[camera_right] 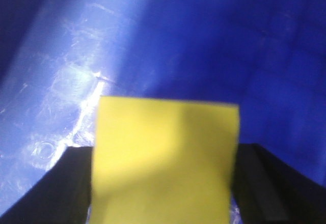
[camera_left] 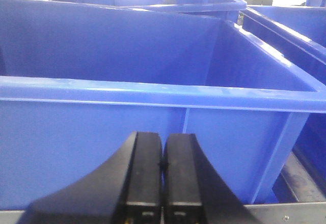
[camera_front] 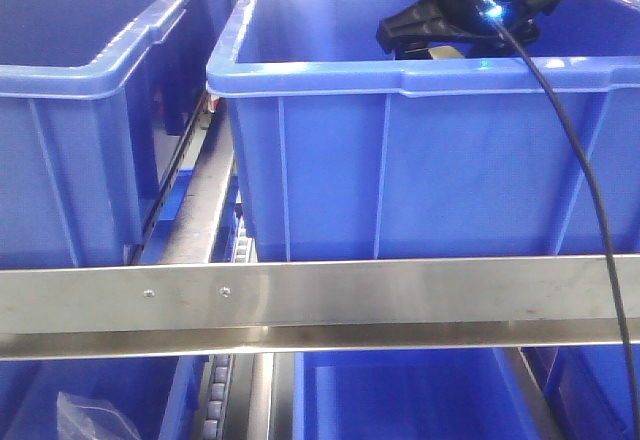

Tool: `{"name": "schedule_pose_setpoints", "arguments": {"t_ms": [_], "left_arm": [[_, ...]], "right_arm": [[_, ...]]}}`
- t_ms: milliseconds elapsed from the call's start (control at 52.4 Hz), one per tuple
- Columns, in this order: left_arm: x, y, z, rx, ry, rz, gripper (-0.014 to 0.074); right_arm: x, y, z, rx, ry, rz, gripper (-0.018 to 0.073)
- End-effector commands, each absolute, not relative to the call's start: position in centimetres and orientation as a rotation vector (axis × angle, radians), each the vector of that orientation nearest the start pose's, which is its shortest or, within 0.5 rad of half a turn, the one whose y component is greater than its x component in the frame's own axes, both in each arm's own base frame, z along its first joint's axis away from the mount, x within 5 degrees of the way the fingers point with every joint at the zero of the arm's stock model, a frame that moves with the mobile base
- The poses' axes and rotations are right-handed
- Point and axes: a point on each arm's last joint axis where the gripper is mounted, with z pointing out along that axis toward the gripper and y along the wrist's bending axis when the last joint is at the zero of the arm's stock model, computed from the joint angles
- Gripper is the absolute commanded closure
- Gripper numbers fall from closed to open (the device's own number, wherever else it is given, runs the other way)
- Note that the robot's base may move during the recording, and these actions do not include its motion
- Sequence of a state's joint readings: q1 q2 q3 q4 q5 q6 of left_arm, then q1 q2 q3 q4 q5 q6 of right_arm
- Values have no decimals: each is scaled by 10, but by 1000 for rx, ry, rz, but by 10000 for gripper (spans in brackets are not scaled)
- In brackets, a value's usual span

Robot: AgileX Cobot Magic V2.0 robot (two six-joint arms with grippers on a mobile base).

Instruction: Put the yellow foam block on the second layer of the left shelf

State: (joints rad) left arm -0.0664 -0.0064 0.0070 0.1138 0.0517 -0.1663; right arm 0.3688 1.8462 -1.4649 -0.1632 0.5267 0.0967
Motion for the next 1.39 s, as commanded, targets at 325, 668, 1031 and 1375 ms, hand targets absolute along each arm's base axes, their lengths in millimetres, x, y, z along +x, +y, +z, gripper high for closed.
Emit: {"name": "schedule_pose_setpoints", "arguments": {"t_ms": [325,668,1031,1375], "left_arm": [[57,-4,206,13,1484,-102,461],[57,-4,206,13,1484,-102,461],[57,-4,206,13,1484,-102,461],[57,-4,206,13,1484,-102,461]], "right_arm": [[362,130,354,-397,2070,109,-17],[271,100,367,-369,1863,184,536],[177,68,337,-305,1567,290,526],[146,58,303,-302,1509,307,526]]}}
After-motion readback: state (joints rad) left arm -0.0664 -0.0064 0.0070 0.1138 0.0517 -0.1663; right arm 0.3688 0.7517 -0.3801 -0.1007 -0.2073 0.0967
